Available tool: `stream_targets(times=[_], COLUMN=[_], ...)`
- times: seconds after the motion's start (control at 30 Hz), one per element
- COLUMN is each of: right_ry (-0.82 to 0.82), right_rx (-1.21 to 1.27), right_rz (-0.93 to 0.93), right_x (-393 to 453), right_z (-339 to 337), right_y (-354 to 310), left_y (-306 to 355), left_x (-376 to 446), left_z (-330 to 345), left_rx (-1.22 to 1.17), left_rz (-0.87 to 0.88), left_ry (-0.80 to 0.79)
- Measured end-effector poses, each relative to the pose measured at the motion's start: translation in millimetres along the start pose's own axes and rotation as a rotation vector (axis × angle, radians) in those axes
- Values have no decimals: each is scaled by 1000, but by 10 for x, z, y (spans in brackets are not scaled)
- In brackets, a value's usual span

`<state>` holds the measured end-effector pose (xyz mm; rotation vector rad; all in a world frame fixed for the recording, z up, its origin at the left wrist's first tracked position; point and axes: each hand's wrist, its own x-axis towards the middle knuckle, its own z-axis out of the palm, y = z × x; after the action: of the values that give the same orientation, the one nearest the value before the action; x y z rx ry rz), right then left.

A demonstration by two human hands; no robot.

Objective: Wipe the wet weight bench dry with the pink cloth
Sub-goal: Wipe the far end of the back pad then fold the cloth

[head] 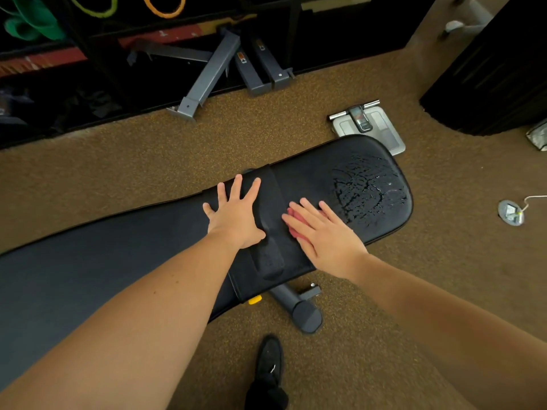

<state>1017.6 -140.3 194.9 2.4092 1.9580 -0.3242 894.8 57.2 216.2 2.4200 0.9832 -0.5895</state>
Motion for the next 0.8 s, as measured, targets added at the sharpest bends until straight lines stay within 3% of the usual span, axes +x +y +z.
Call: stream_targets(times=[0.23, 0.33, 0.47, 0.57, 0.63, 0.73, 0.8], right_ry=[99, 153, 377, 497, 455, 132, -60], right_rx=[-48, 173, 766, 992, 975, 467, 273], right_rz=[-40, -84, 320, 513, 481, 260, 164], right_x=[-348, -476, -302, 183, 566, 1100, 1236], right_z=[182, 176, -243, -619, -802, -779, -544], right_y=[-74, -38, -71, -6, 149, 433, 514], left_y=[5, -2, -14, -21, -23, -29, -27], left_x=[-17, -10, 5, 15, 25, 33, 32], left_z=[-1, 5, 21, 28, 30, 28, 25], left_rx=[8, 7, -3, 5, 15, 9, 4], left_rz=[-5, -5, 3, 1, 1, 4, 3], left_ry=[2, 0, -1, -1, -2, -5, -7])
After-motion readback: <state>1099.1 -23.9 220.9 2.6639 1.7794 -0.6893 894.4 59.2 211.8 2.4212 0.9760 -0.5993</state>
